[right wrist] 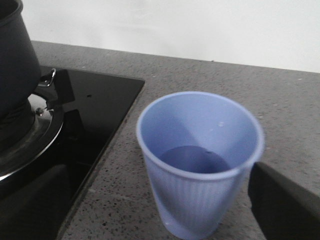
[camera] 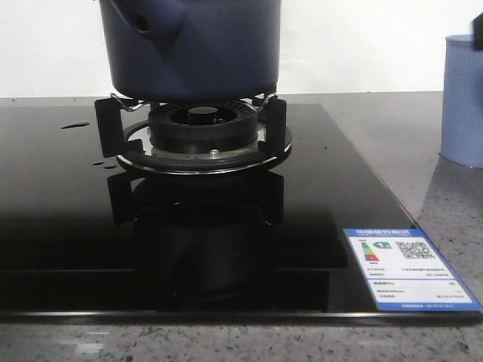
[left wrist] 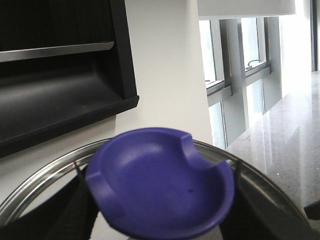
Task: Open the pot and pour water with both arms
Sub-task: 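Lift the blue cup with the right gripper toward the open saucepan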
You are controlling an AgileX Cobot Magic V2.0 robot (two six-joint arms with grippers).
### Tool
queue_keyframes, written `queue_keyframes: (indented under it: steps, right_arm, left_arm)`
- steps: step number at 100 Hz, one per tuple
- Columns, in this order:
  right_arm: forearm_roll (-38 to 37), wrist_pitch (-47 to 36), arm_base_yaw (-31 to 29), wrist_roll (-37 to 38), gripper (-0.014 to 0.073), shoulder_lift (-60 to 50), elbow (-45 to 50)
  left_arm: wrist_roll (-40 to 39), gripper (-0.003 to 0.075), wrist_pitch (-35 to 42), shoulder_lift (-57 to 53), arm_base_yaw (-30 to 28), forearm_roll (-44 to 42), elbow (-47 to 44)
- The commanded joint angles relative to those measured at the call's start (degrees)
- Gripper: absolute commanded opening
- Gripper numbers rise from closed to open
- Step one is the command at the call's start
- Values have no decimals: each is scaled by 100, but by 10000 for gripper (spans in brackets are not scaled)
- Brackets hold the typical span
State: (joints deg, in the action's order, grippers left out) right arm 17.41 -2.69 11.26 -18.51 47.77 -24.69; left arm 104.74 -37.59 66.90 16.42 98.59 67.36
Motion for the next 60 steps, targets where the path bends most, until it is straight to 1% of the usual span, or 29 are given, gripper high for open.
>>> queue_keyframes:
  steps: [1, 11, 23, 45, 60]
  right_arm:
    - [11, -791, 131, -55, 655, 349, -147]
    - [100, -1311, 140, 5, 655, 734, -147]
    - [462, -1858, 140, 5, 655, 1092, -147]
    - [462, -2721, 140, 22, 655, 1703, -147]
    - [462, -3112, 140, 118, 655, 2109, -147]
  left_arm:
    - [-65, 264, -54, -159, 0, 390, 213]
    - [-65, 264, -54, -159, 0, 381, 213]
    - [-65, 264, -54, -159, 0, 381, 213]
    - [-65, 264, -54, -159, 0, 381, 213]
    - [-65, 264, -54, -159, 0, 381, 213]
